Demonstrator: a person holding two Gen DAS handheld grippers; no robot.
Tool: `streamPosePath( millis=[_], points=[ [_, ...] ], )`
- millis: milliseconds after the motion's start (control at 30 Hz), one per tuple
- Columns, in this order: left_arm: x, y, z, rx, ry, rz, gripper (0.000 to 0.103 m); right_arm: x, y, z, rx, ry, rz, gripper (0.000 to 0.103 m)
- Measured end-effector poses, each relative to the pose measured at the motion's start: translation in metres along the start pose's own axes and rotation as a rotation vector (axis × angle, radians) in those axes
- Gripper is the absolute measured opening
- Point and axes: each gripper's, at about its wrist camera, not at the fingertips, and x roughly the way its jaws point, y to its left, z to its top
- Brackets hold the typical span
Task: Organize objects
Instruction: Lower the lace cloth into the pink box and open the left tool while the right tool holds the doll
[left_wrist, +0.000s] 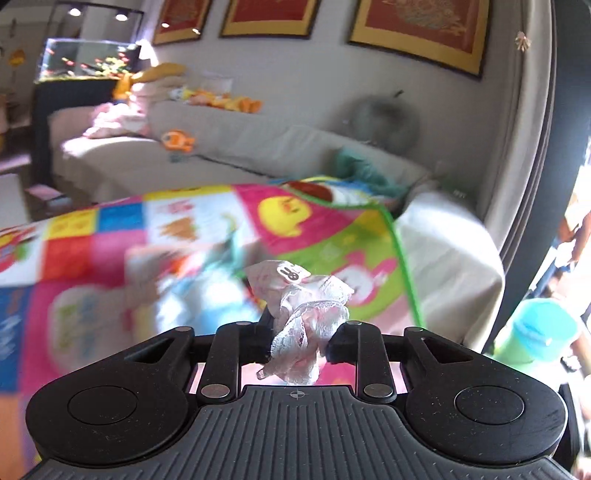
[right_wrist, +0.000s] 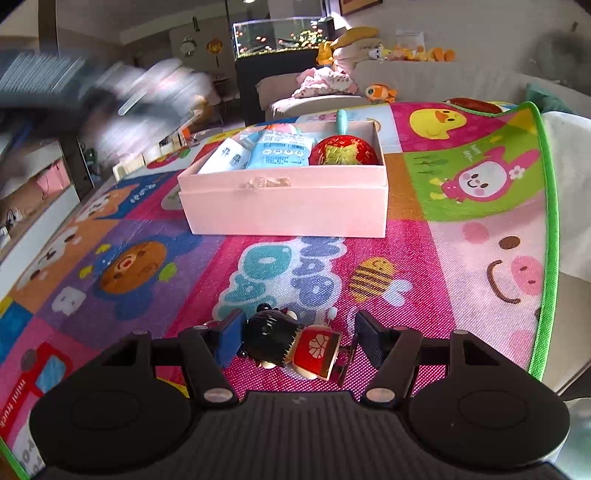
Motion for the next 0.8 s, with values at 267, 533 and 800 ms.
streamPosePath(
  millis=[267,533,800],
  points=[
    [0.090,0.008,0.012,-0.029,0.129,0.085,0.034,-0.001,-0.006,-0.002,0.034,-0.002,0.015,0.065],
    [0.093,0.019,-0.011,0.125,0.173,0.144,0.035,0.005,0.002,-0.001,-0.022,0.030,0.011,0.077],
    [0.079,0.019,-0.014,0.209,0.067,0.143,0.035,0.008,0.006,-0.002,-0.040,0.043,-0.029,0.078]
  ],
)
